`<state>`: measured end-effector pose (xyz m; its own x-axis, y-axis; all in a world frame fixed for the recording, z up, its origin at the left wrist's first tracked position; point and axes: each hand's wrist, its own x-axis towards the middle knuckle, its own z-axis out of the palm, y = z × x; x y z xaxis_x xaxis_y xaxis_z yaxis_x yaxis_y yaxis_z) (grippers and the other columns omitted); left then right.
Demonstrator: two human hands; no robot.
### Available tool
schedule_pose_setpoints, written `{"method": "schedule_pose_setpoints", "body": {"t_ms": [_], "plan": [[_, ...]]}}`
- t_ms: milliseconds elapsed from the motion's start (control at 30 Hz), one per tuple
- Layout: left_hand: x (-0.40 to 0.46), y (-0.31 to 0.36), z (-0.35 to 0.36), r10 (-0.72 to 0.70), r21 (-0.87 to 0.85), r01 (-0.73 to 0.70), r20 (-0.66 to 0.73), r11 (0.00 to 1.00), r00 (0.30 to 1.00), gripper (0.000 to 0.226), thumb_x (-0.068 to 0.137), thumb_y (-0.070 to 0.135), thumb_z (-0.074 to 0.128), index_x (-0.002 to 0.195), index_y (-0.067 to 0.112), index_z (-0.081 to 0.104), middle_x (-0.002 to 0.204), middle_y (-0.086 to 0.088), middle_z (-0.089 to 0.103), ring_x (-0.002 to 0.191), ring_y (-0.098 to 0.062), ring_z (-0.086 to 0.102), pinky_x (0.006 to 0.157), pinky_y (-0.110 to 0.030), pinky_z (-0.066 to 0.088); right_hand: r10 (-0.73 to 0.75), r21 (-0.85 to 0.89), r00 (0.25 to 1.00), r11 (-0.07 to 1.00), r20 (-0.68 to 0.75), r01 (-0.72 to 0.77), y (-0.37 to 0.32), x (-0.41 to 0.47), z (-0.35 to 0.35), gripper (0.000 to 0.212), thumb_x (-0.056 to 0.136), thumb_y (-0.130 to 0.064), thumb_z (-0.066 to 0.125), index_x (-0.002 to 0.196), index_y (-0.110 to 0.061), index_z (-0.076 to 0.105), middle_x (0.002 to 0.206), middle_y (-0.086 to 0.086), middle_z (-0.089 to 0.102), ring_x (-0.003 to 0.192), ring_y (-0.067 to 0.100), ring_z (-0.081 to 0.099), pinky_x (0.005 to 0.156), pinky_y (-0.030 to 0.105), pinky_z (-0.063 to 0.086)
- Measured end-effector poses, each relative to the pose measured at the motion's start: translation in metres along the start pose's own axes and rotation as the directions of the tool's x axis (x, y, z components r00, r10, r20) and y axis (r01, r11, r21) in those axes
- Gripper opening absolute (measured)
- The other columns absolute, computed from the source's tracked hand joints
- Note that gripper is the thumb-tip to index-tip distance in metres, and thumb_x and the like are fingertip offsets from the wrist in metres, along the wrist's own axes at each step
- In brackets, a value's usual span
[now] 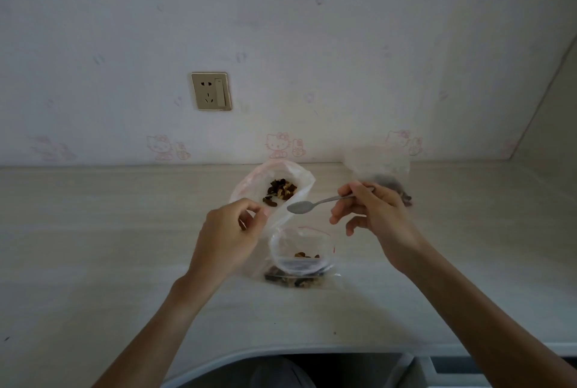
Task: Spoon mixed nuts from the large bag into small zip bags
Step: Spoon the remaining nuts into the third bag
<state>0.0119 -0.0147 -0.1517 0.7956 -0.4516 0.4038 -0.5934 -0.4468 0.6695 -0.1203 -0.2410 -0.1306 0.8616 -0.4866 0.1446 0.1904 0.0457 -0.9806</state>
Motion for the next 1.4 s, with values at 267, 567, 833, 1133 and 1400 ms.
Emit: {"method": "schedule_pose_setpoints", "body": {"t_ms": [267, 567, 833, 1133, 1400], "plan": [[0.044, -0.01, 0.009, 0.096, 0.318, 0.011, -0.32, 0.948, 0.943, 0.031, 0.087, 0.035, 0.077, 0.111, 0.019, 0.064, 0.105, 0.003, 0.061, 0.089, -0.019, 0.061, 0.078, -0.039, 0.052, 0.12, 0.056, 0.993, 0.991, 0.003, -0.12, 0.02, 0.055, 0.026, 0.032, 0.108, -0.025, 0.051, 0.107, 0.002, 0.067, 0.095, 0.021, 0.078, 0.09, 0.034, 0.077, 0.064, 0.035, 0.062], [0.055, -0.032, 0.026, -0.231, 0.275, 0.223, -0.002, 0.935, 0.973, 0.032, 0.089, 0.028, 0.067, 0.116, 0.022, 0.052, 0.102, 0.002, 0.065, 0.082, -0.018, 0.063, 0.066, -0.032, 0.05, 0.365, 0.014, 0.931, 0.931, -0.025, -0.364, 0.05, 0.08, 0.044, 0.029, 0.108, -0.024, 0.049, 0.108, -0.001, 0.067, 0.092, 0.012, 0.08, 0.07, 0.026, 0.077, 0.053, 0.027, 0.052], [0.058, -0.026, 0.025, -0.222, -0.021, 0.222, 0.017, 0.975, 0.975, 0.034, 0.08, 0.009, 0.072, 0.105, 0.027, 0.058, 0.089, 0.014, 0.063, 0.073, -0.001, 0.059, 0.056, -0.003, 0.042, 0.422, 0.158, 0.906, 0.894, 0.021, -0.42, 0.061, 0.084, 0.045, 0.03, 0.108, -0.024, 0.05, 0.109, 0.002, 0.064, 0.097, 0.017, 0.079, 0.079, 0.028, 0.079, 0.053, 0.027, 0.058], [0.061, -0.022, 0.023, -0.279, -0.129, 0.289, 0.087, 0.949, 0.956, 0.033, 0.071, 0.006, 0.077, 0.088, 0.029, 0.061, 0.081, 0.01, 0.067, 0.065, -0.001, 0.061, 0.048, -0.01, 0.039, 0.407, 0.283, 0.91, 0.884, -0.076, -0.371, 0.063, 0.086, 0.053, 0.025, 0.109, -0.017, 0.048, 0.102, 0.002, 0.061, 0.092, 0.019, 0.079, 0.078, 0.028, 0.079, 0.052, 0.027, 0.058], [0.062, -0.023, 0.019, -0.301, -0.166, 0.309, 0.068, 0.937, 0.951, 0.033, 0.069, 0.004, 0.076, 0.089, 0.028, 0.064, 0.079, 0.009, 0.069, 0.066, -0.004, 0.065, 0.051, -0.014, 0.043, 0.38, 0.263, 0.919, 0.902, -0.105, -0.343, 0.06, 0.082, 0.056, 0.022, 0.107, -0.011, 0.05, 0.11, 0.007, 0.06, 0.089, 0.021, 0.078, 0.079, 0.03, 0.079, 0.054, 0.029, 0.059]]}}
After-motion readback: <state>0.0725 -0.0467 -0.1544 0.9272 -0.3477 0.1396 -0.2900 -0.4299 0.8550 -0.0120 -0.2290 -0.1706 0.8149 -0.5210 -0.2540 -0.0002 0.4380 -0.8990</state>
